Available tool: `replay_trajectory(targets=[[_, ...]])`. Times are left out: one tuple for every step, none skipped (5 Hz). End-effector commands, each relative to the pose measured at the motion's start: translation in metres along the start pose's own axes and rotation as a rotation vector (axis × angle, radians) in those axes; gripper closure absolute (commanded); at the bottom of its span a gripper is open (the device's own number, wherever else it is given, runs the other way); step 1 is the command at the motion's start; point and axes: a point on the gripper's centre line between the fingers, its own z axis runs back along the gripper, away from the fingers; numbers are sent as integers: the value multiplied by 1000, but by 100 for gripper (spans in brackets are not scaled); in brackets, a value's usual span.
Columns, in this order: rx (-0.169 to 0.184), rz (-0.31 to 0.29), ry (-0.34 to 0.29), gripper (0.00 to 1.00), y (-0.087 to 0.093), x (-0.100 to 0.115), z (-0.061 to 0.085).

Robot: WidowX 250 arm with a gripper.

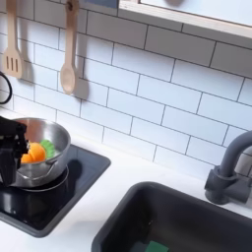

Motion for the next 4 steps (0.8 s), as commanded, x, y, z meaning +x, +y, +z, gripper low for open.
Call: replay_trajectory(targets=[[-7,80,33,0,15,32,-13],[-18,107,35,0,20,44,-18],[-40,139,33,0,20,66,-24],[-41,189,52,0,27,84,-35]])
